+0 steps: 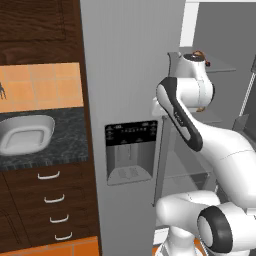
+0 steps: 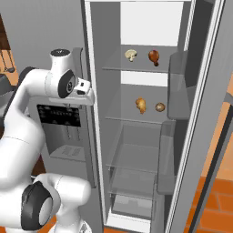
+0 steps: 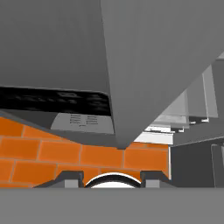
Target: Place one mushroom and one chicken drumstick in each tupperware on the nearby counter, to pack two identical lunches.
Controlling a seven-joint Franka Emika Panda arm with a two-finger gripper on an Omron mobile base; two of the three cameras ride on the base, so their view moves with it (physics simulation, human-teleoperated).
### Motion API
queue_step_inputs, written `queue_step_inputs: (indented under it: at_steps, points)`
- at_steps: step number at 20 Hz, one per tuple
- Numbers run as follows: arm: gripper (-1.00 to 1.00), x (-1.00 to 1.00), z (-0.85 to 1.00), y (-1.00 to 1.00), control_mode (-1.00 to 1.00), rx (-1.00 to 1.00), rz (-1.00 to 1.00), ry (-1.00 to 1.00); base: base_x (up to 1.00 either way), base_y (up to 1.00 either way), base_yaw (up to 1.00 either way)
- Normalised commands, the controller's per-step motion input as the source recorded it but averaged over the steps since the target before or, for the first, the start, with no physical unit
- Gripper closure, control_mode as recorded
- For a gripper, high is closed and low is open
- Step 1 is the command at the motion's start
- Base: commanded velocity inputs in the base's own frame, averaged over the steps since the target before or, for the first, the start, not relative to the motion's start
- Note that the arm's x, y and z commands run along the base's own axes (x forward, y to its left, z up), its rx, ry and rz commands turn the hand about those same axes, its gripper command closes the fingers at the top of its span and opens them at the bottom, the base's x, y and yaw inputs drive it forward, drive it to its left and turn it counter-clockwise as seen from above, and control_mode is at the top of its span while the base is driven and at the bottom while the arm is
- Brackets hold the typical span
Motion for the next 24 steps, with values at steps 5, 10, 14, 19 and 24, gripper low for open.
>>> queue_step_inputs:
  at_steps: [5,10,14,19,24]
  points:
    - [-1.00,-0.35,0.00,-0.02,-1.00,0.00,0.00,-0.01,0.00,0.00,0.00]
    - [-1.00,-0.32,0.42,-0.36,-1.00,0.00,-0.07,-0.13,0.00,0.00,0.00]
    - [-1.00,0.00,0.69,-0.36,-1.00,0.00,-0.02,0.00,0.00,0.00,0.00]
    - [-1.00,0.01,0.65,-0.38,-1.00,-0.02,0.00,-0.15,0.00,0.00,0.00]
    - [-1.00,0.07,0.39,-0.52,-1.00,0.00,0.00,-0.41,0.00,0.00,0.00]
